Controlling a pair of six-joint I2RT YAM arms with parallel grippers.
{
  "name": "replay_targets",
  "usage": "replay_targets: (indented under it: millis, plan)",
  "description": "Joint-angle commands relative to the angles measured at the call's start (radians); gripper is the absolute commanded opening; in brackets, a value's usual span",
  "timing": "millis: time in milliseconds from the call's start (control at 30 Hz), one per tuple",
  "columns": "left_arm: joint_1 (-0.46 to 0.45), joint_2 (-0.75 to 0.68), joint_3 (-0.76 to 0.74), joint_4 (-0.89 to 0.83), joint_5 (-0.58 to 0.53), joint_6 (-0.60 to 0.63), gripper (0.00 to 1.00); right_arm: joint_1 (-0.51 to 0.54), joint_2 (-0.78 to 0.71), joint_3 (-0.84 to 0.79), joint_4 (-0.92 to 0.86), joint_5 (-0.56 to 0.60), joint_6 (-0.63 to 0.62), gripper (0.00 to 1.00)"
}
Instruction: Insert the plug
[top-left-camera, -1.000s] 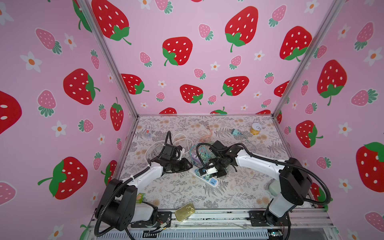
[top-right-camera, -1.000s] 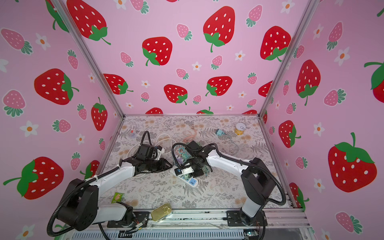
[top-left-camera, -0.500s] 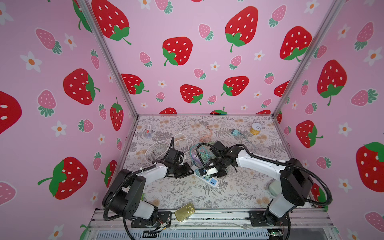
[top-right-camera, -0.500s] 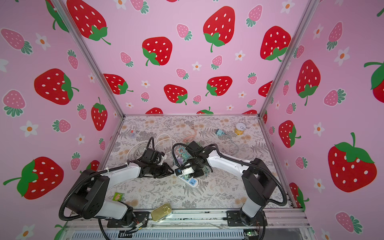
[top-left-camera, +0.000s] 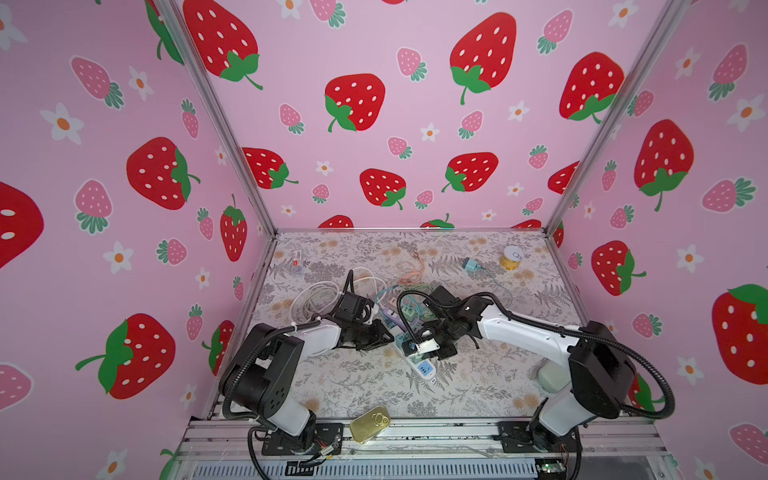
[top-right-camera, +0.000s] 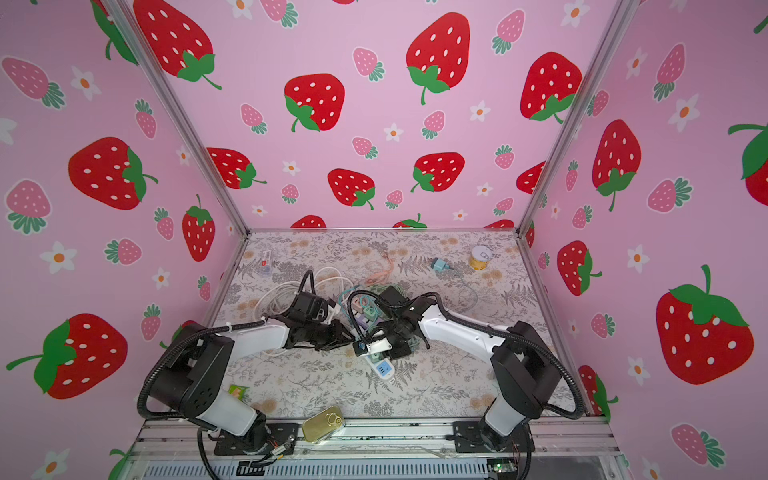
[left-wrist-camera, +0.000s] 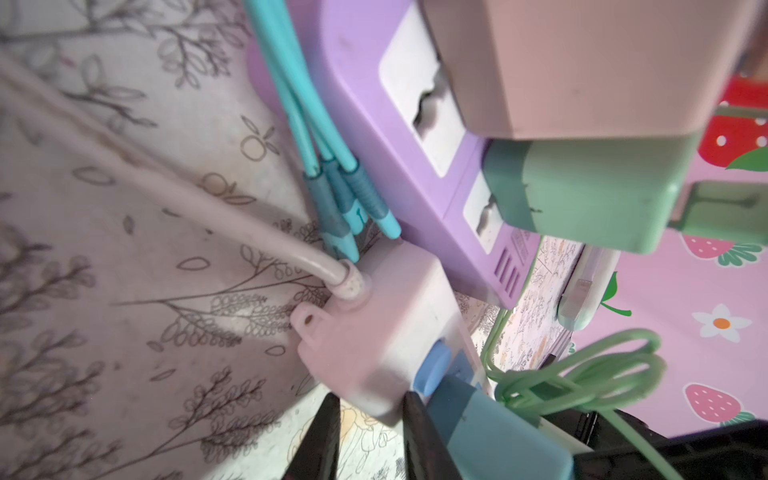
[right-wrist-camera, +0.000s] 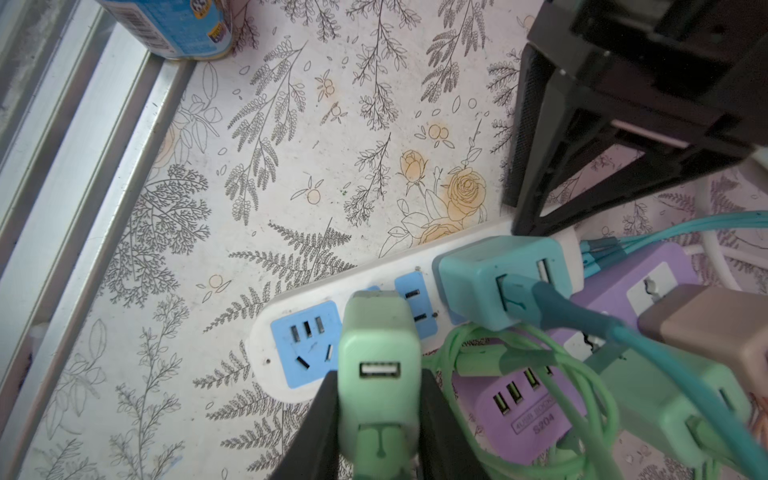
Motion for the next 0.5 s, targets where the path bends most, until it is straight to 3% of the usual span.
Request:
replay_targets:
  millis: [0, 467]
  plan:
    - [0.001, 0.013, 0.033, -0.006, -0.035, -0.003, 0.28, 0.014, 0.016, -0.022, -0.076, 0.001, 0.001, 0.0]
    - [0.016, 0.013, 0.037, -0.01, -0.032, 0.024, 0.28, 0.03, 0.09, 0.018, -0.101, 0.085, -0.017, 0.0]
